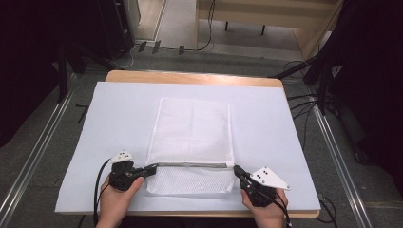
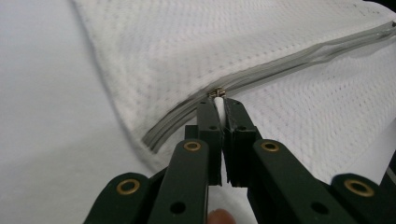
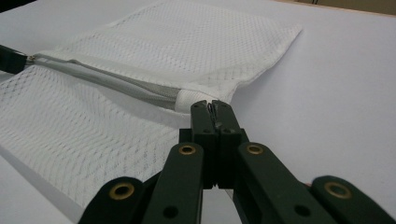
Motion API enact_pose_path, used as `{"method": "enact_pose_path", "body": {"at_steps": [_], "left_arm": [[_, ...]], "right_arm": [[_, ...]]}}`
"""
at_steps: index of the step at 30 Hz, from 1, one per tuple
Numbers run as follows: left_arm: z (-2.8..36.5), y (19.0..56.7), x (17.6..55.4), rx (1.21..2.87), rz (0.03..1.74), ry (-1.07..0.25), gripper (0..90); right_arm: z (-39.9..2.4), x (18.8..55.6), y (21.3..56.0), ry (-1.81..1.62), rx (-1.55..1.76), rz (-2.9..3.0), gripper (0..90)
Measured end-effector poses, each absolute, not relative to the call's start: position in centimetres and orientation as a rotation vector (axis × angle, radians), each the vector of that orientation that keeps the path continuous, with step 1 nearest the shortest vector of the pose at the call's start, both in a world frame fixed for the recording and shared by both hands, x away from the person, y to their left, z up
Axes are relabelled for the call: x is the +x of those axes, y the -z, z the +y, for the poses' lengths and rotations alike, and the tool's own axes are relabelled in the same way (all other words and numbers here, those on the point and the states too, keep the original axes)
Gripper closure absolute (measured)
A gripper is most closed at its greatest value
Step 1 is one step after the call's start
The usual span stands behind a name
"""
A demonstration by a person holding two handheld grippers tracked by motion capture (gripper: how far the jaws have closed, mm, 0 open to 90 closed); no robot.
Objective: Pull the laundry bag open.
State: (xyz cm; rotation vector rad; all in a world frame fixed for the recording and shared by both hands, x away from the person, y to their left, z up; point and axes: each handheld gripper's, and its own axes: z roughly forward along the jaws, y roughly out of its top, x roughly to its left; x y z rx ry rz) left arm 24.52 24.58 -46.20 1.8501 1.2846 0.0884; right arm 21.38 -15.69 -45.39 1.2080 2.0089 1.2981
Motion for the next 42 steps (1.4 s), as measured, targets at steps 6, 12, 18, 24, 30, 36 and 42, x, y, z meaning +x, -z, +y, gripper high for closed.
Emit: {"method": "enact_pose_path", "body": {"at_steps": [6,12,18,24,30,36,42], "left_arm": [[26.2,46.6,24.1,1.858,1.307,-0.109,88.1],[26.6,46.4,24.0,1.89,1.316,-0.173,88.1],[27.0,46.1,23.7,1.849,1.295,-0.22,87.7],[27.9,44.9,23.1,1.726,1.256,-0.402,37.1],[28.1,44.6,23.1,1.695,1.257,-0.41,14.8],[29.3,44.5,23.2,1.643,1.256,-0.387,13.3],[30.4,44.4,23.2,1.633,1.258,-0.429,12.5]], "right_arm": [[-16.1,21.5,45.4,-1.294,1.23,1.992,90.0],[-16.3,21.6,45.3,-1.291,1.228,1.99,90.0],[-16.2,21.5,45.2,-1.311,1.212,2.004,90.0],[-16.0,21.2,44.9,-1.343,1.168,2.013,90.0],[-16.3,21.5,45.4,-1.356,1.2,1.996,71.6],[-18.7,22.6,45.1,-1.333,1.28,1.897,36.5],[-22.8,23.3,44.6,-1.347,1.353,1.822,29.8]]}}
